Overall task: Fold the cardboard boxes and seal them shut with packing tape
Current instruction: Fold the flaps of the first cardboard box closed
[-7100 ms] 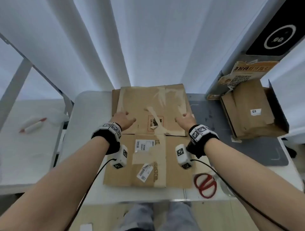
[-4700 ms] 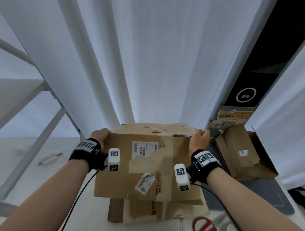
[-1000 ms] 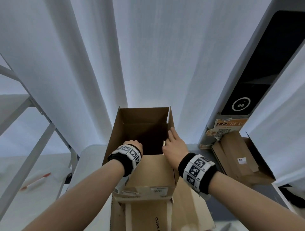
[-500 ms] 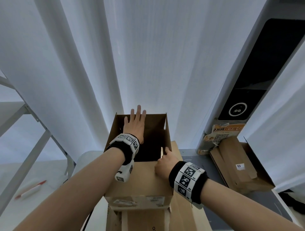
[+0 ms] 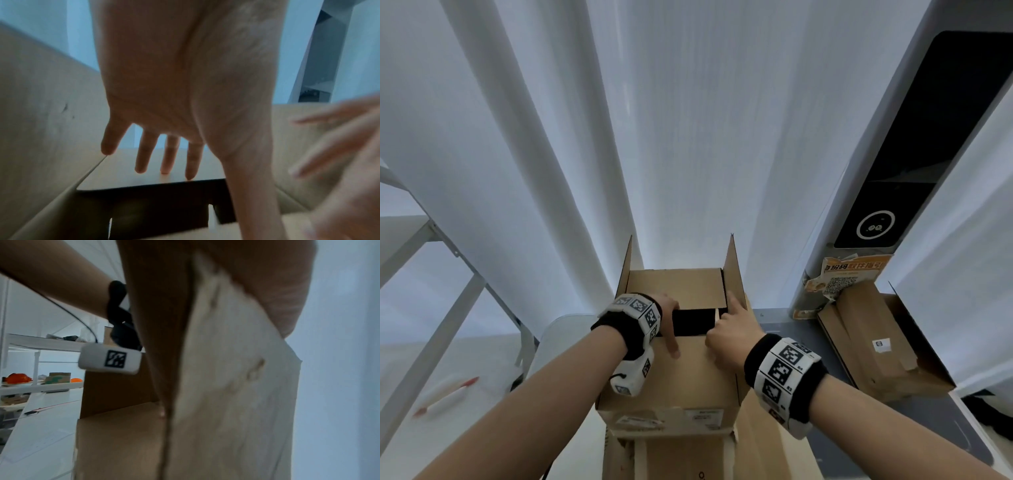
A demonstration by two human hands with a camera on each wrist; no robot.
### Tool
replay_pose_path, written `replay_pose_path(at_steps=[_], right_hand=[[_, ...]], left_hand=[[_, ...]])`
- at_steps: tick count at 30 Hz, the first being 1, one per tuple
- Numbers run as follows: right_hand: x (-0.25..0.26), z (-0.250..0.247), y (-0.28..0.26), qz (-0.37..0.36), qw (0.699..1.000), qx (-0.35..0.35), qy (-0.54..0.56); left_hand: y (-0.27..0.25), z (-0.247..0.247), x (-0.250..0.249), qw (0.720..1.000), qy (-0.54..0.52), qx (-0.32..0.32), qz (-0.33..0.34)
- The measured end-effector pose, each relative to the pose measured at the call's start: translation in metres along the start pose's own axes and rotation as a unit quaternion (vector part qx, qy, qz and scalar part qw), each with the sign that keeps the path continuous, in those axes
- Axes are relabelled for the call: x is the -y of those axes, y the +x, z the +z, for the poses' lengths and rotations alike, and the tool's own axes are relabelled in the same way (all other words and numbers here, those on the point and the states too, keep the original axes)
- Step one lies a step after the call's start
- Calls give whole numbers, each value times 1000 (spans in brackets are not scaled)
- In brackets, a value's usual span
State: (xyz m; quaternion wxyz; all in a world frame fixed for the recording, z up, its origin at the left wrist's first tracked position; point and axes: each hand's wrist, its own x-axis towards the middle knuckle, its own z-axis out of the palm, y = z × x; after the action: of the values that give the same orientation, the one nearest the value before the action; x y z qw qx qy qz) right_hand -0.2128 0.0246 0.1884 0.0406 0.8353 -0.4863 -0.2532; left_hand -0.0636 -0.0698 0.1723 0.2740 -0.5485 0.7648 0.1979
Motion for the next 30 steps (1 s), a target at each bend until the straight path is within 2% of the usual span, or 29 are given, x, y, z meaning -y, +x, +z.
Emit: replay_pose_path(at_steps=[3,5,8,11,15,20,23,30], right_hand=[[-9,4,4,76,991,-93,62],[-17,5,6,154,966,-145,146],[-31,3,2,247,905,-122,324],[-43,4,2,266,833,-100,475],[-51,10,-3,268,776,-147,551],[-76,24,-14,275,757,-181,564],[-89,34,-22,273,759,-195,558],[-83,52,-29,275,736,-217,579]], left_hand=[[2,22,2,1000,-5,13,-3],[2,30,3,1000,-17,13,1],[2,33,4,999,-30,2,17],[1,29,0,999,-24,-15,21],[4,25,-7,1000,-12,-21,17],[10,21,-21,999,-30,-29,28],[14,19,-35,998,-29,-40,40],[29,29,-52,998,-18,-34,51]])
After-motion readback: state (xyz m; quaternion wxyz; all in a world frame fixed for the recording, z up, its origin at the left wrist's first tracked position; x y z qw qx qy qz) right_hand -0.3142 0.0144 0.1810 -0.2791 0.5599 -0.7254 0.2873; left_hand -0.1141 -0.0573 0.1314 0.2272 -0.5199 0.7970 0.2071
